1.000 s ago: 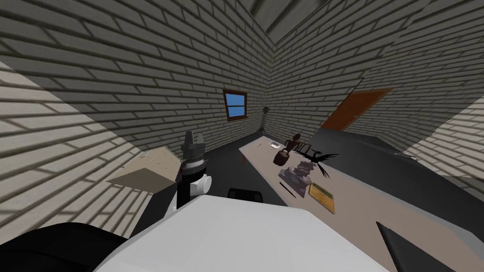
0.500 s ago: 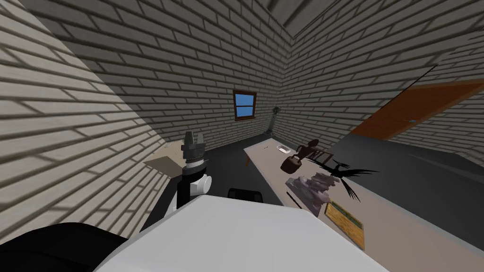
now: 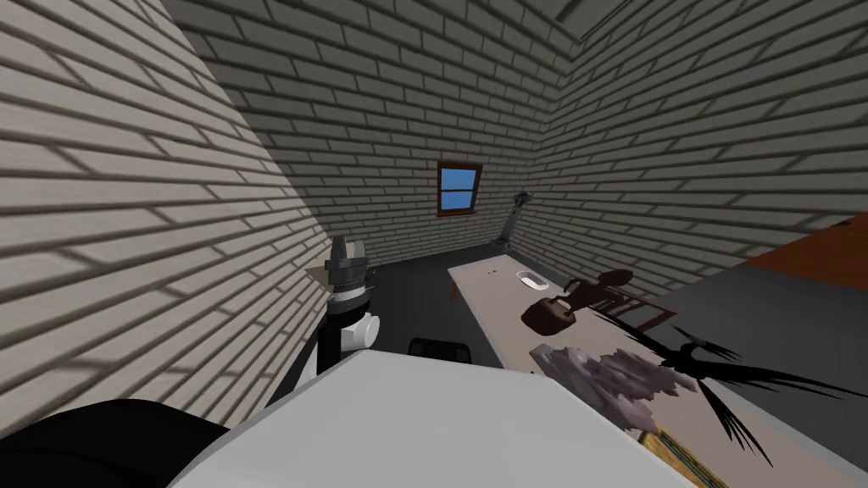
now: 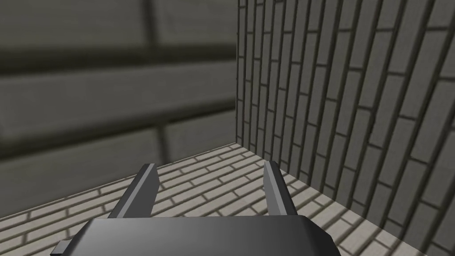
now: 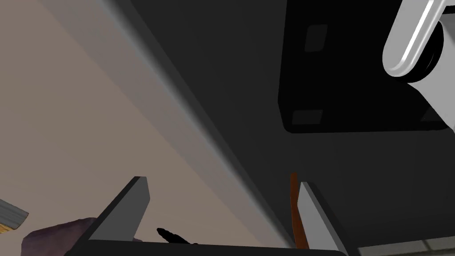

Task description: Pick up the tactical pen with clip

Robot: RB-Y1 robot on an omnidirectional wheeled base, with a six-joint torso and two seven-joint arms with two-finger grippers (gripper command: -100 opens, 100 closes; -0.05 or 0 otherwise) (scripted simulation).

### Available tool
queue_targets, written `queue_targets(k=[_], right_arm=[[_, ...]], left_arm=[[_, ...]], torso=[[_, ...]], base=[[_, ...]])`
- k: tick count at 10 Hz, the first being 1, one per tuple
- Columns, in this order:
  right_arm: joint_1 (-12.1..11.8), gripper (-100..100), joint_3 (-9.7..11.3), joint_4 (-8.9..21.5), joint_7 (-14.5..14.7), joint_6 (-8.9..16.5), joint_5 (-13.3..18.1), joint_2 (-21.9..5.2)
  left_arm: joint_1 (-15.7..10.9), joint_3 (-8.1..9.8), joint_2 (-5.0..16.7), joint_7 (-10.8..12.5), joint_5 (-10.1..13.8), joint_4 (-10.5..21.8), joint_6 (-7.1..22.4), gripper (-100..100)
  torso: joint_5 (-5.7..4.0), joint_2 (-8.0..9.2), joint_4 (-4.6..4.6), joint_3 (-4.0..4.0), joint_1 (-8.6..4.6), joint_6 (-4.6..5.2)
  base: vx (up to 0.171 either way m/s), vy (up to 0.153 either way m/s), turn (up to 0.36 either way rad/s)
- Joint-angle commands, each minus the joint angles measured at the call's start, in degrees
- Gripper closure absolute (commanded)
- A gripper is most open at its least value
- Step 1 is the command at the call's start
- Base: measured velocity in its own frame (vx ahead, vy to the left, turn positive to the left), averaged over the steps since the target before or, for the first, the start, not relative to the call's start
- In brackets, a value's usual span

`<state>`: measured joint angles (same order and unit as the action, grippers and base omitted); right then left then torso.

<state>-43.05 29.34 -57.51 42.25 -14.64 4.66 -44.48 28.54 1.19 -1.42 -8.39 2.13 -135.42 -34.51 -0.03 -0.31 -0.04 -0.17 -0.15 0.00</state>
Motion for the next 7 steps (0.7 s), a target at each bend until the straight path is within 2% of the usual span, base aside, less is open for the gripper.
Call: queue_targets(k=[1,2,3,4,7], right_arm=[[0.5,-100,0.73,1.67,0.67,-0.06,0.06,-0.24],[1.21,-100,1.74,3.32,1.4,0.15,0.14,-0.53],[1.21,-100,1.74,3.32,1.4,0.15,0.14,-0.53],[1.93,-100,2.67,4.79,2.02,0.33,0.21,-0.73],[4.03,-100,5.01,8.11,3.38,0.7,0.34,-0.96]], left_arm=[[0.0,0.0,0.0,0.0,0.0,0.0,0.0,0],[0.01,0.01,0.0,0.0,0.0,0.0,0.0,0],[0.0,0.0,0.0,0.0,0.0,0.0,0.0,0],[0.01,0.0,0.0,0.0,0.0,0.0,0.0,0],[0.0,0.0,0.0,0.0,0.0,0.0,0.0,0]], torso=[[0.0,0.0,0.0,0.0,0.0,0.0],[0.0,0.03,0.0,0.01,0.03,0.06],[0.01,0.04,0.01,0.02,0.09,0.01],[0.02,0.06,0.0,0.03,0.14,0.08],[0.01,-0.05,-0.01,-0.03,0.09,0.0]], base=[[0.035,-0.047,0.189],[0.028,-0.026,0.318],[0.024,-0.02,0.157],[0.028,-0.015,0.228],[0.047,-0.029,0.411]])
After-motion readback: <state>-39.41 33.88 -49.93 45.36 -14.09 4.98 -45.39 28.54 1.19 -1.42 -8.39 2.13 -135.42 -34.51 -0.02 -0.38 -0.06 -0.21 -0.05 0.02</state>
